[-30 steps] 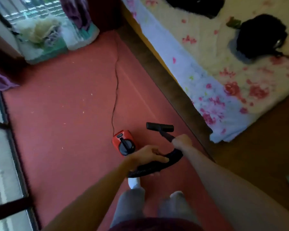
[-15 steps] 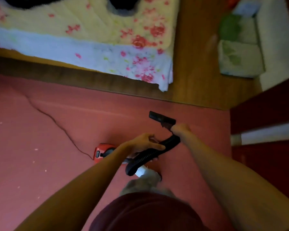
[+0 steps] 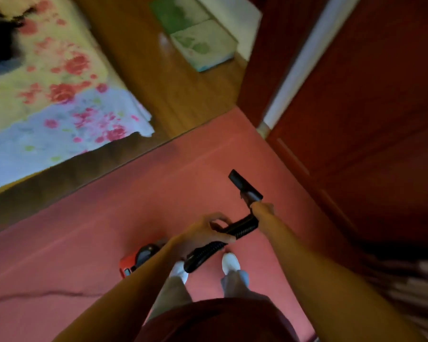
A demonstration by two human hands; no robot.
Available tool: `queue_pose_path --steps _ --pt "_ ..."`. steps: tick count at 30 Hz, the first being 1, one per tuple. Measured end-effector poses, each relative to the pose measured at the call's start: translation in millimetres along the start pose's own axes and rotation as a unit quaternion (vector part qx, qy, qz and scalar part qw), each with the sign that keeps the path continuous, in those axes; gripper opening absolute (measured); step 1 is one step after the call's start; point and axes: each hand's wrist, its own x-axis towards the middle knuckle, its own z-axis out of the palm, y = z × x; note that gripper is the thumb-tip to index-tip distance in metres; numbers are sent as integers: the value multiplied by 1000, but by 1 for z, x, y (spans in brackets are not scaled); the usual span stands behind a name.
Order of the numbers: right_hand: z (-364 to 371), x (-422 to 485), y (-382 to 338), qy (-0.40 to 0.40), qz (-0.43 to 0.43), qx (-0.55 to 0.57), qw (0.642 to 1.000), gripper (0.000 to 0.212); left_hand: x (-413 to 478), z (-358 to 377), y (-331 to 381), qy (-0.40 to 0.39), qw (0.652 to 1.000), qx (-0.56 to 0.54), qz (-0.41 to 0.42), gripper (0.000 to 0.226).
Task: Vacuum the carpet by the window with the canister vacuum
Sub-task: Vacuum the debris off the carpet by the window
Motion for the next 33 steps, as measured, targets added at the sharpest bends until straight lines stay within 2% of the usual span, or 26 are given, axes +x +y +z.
queue_pose_path --steps 6,11,15,21,27,33 --pt "-10 -38 115 119 105 104 982 33 -26 11 -42 -130 989 59 -47 34" --pt "-2 -90 212 164 179 210 947 27 -56 26 -75 -224 957 160 -94 35" --pt "0 -129 278 193 215 321 902 11 -78 52 -99 -279 924 232 -122 35" --pt "40 -176 389 221 259 466 816 25 -125 80 -152 -339 870 331 -135 31" --pt "92 -230 498 231 301 575 725 15 -190 98 -226 -364 817 419 -156 40" --pt "144 -280 572 244 334 584 698 17 -244 101 -283 -421 758 468 -170 36"
